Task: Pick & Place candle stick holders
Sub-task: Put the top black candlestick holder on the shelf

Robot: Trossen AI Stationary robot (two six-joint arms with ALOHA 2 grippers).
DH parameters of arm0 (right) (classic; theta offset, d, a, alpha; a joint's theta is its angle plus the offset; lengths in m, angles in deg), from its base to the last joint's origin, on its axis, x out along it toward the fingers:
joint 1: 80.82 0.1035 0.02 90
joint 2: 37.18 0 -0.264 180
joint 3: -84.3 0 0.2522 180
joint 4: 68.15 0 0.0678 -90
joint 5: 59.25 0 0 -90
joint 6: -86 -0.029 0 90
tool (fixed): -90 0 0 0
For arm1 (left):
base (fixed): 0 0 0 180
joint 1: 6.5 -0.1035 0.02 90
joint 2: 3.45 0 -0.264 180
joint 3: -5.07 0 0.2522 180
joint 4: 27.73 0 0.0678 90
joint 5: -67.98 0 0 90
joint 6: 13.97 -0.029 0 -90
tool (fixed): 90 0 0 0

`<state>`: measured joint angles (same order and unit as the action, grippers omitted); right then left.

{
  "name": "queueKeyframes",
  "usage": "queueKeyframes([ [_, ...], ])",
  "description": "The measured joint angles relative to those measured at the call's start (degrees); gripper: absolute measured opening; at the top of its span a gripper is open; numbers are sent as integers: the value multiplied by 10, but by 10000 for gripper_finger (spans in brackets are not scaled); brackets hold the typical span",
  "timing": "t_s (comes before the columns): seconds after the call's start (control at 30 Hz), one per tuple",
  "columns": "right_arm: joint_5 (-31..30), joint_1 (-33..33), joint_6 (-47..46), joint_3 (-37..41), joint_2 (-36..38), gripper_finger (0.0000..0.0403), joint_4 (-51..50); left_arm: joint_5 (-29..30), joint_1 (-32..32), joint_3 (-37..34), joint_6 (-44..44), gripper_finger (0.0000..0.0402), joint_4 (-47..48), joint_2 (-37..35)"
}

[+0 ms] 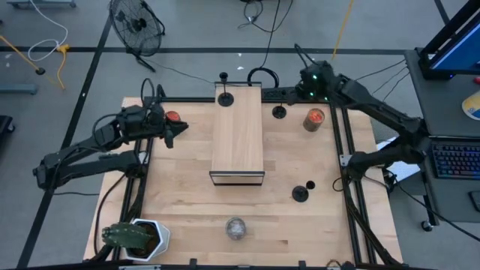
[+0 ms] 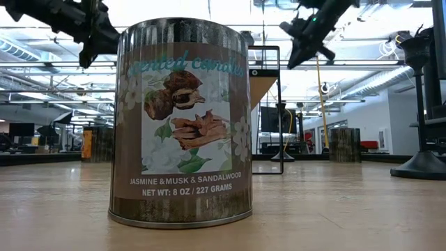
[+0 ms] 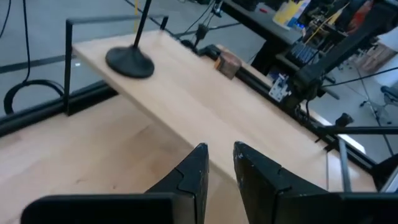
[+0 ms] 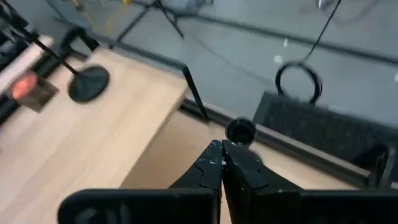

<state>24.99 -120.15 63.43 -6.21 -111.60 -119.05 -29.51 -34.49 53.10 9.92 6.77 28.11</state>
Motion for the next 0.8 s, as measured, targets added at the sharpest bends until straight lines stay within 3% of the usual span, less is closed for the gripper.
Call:
queueKeyframes([
  [0.2, 89, -34, -36, -17, -56, 0, -9, 0, 0, -36, 14, 81, 3, -19],
  [0.53, 75, -54, 18, -72, -111, 0, -45, 15, -8, -54, 22, 81, 7, -55],
  [0.8, 74, -61, 68, -73, -118, 4, -43, 16, -9, -54, 24, 81, 4, -55],
])
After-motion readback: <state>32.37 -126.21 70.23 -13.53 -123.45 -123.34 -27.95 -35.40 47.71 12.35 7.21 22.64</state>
